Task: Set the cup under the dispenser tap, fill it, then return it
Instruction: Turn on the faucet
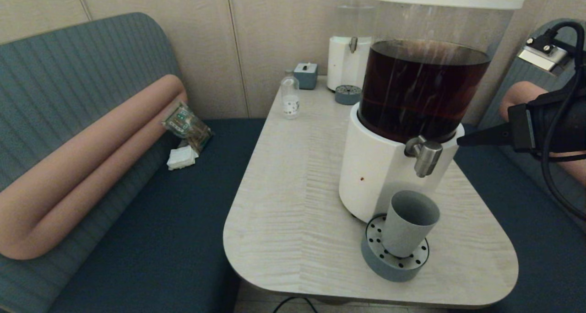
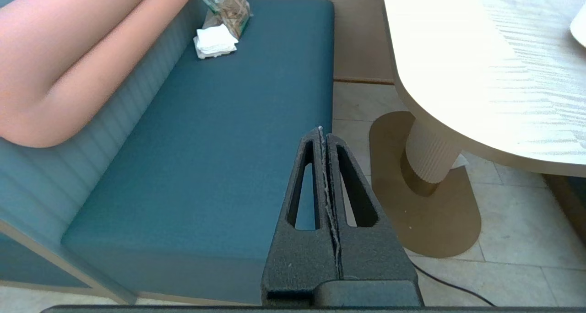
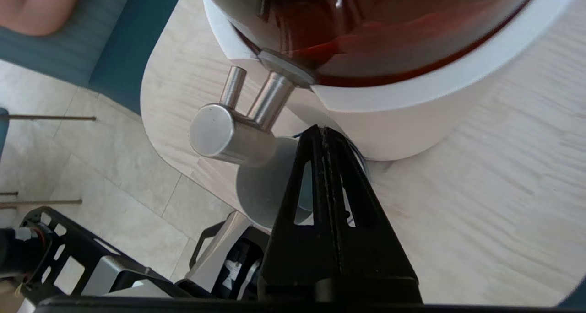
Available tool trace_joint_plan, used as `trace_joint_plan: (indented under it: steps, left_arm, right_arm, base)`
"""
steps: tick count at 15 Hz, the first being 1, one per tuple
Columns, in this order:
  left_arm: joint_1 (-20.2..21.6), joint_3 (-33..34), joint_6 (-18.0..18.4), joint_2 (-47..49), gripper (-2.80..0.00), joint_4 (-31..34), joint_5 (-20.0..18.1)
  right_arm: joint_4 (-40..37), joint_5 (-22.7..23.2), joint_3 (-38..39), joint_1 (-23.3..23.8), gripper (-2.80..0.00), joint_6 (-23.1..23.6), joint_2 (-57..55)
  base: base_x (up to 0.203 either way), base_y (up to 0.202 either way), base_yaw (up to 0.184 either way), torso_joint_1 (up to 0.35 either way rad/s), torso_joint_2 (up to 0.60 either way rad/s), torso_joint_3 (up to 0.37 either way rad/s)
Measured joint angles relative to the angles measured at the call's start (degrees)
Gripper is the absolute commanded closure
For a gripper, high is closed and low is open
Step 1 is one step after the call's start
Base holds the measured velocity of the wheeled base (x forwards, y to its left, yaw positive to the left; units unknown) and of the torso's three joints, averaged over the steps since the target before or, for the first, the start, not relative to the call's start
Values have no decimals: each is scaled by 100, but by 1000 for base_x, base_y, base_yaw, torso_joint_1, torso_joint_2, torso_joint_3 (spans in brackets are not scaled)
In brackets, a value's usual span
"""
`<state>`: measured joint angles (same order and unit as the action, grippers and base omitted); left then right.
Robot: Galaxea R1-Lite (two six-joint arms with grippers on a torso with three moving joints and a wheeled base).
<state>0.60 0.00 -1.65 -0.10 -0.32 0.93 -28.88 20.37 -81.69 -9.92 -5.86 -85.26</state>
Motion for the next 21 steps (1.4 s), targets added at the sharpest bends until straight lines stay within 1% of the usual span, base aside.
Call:
trace_joint_plan:
  steps: [3,7,11,21]
  left_arm:
    - [0,0,2,0,0,-1,0]
    - [0,0,3,0,0,-1,1]
    - [0,0,2,2,0,2,1]
    - [0,0,0,2,0,-1,0]
  right_arm:
    - [27,-1,-21,-127,0,-6,-65]
    - [374,-3,24,-212,0,-24,-182]
    - [383,11,33,-311,0,-35,-267]
    - [450,38,-3,-390,0,-111,-383]
  base:
    - [0,0,0,0,0,0]
    - [0,0,0,0,0,0]
    - [0,0,0,0,0,0]
    - [0,0,0,0,0,0]
